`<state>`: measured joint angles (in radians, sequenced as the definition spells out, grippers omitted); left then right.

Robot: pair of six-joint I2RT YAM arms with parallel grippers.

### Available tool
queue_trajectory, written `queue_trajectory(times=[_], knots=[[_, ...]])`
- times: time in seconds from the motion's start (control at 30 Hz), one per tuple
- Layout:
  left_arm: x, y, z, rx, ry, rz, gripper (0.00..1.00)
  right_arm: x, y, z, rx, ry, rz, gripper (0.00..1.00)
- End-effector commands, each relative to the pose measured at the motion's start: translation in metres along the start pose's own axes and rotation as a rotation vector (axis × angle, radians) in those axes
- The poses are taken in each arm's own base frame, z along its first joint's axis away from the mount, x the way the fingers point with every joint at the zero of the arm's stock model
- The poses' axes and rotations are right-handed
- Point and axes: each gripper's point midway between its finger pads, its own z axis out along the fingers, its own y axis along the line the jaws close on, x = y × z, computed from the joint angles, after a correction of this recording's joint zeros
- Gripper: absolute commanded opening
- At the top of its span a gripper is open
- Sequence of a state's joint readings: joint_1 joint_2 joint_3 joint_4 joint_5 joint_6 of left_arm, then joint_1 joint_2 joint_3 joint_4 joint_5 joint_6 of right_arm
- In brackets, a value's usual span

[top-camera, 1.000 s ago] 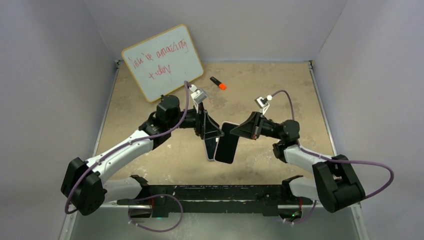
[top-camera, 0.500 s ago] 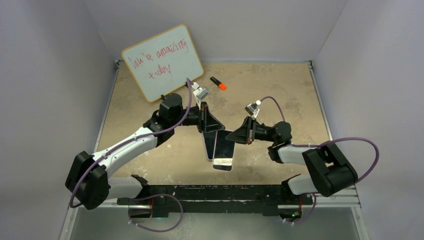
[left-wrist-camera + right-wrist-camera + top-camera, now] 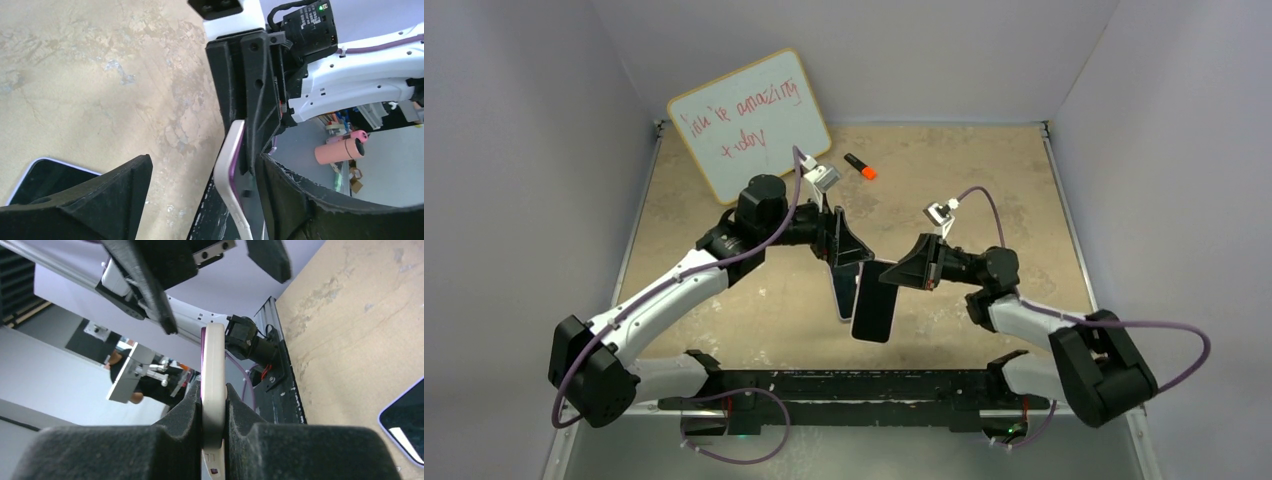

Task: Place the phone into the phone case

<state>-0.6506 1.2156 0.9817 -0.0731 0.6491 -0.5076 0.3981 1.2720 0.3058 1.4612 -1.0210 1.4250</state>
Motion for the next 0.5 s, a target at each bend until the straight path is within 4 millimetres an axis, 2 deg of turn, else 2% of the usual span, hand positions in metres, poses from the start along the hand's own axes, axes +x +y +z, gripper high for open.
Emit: queue_trajectory(times=[0.0,0.2,0.37,0.47], knots=[[-0.007,-0.026,-0.005,0.128,-0.026,-0.034,0.79,-0.010,0.021,0.002,-0.007,-0.023,-0.217,0.00],[-0.004,-0.037,-0.005,0.202,-0.005,-0.058,0.78,-0.019,0.021,0.002,0.115,-0.011,-0.336,0.00],[-0.008,-0.053,-0.004,0.311,0.010,-0.012,0.74,-0.020,0.029,0.002,0.102,-0.005,-0.350,0.00],[-0.007,-0.049,-0.003,0.304,0.007,0.001,0.69,-0.020,0.029,0.003,0.089,-0.009,-0.349,0.00]])
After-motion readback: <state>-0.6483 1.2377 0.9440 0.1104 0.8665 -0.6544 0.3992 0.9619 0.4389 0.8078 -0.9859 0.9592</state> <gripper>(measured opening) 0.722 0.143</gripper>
